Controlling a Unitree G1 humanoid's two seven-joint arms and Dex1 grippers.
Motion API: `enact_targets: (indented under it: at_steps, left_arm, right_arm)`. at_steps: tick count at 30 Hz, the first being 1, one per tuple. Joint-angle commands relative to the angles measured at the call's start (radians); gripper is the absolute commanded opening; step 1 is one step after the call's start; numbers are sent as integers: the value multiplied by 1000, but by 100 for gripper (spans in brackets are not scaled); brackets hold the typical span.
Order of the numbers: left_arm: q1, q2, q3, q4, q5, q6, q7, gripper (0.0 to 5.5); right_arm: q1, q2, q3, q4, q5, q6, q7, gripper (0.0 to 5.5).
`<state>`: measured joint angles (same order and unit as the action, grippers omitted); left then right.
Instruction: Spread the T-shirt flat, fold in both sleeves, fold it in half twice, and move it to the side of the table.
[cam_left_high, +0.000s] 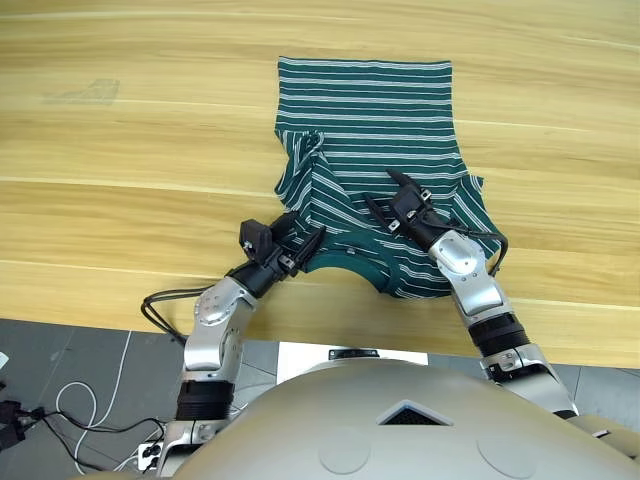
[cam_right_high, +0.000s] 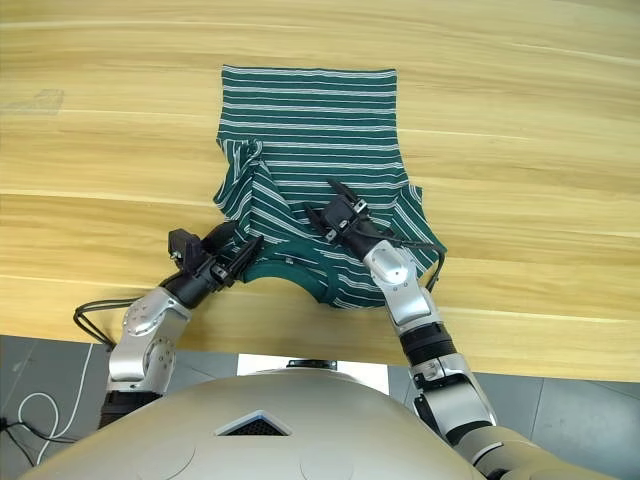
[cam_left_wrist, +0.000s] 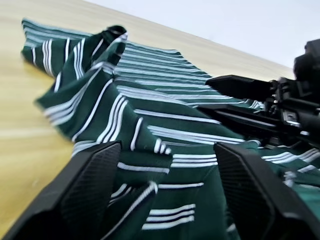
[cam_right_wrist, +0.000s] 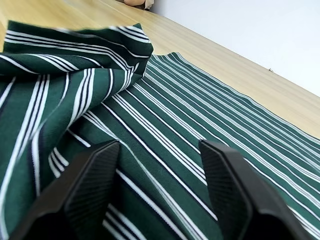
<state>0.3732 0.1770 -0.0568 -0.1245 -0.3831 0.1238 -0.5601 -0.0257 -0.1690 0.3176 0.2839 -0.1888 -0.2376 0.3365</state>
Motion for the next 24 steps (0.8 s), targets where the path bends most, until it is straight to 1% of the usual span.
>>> enact_targets:
  at_steps: [1,6,8,10,14,17,21,24]
  left_arm:
    - [-65,-45,55,12,-23,126,145,344]
    - [-61,-82,61,-36,-11,229,260,344]
    - [-30,-92,122,-56,-29,278,330,344]
    - [33,-109,183,-93,-51,325,394,344]
    - [151,-183,232,-156,-95,430,508,344]
    - [222,-244,293,-176,-121,491,612,344]
    - [261,-309,312,-195,-172,522,662,344]
    - [278,-347,343,-221,-212,489,678,344]
  right_arm:
    - [11,-7,-1,-27,8,20,11,293]
    - [80,-16,-8,-127,24,54,21,293]
    - [120,-21,-23,-186,34,84,17,293]
    - [161,-34,-67,-247,56,126,5,293]
    - [209,-45,-152,-333,90,215,-28,293]
    - [236,-38,-193,-389,105,275,-54,293]
    - [236,-26,-212,-396,110,321,-78,293]
    - [233,-30,-207,-406,109,338,-74,293]
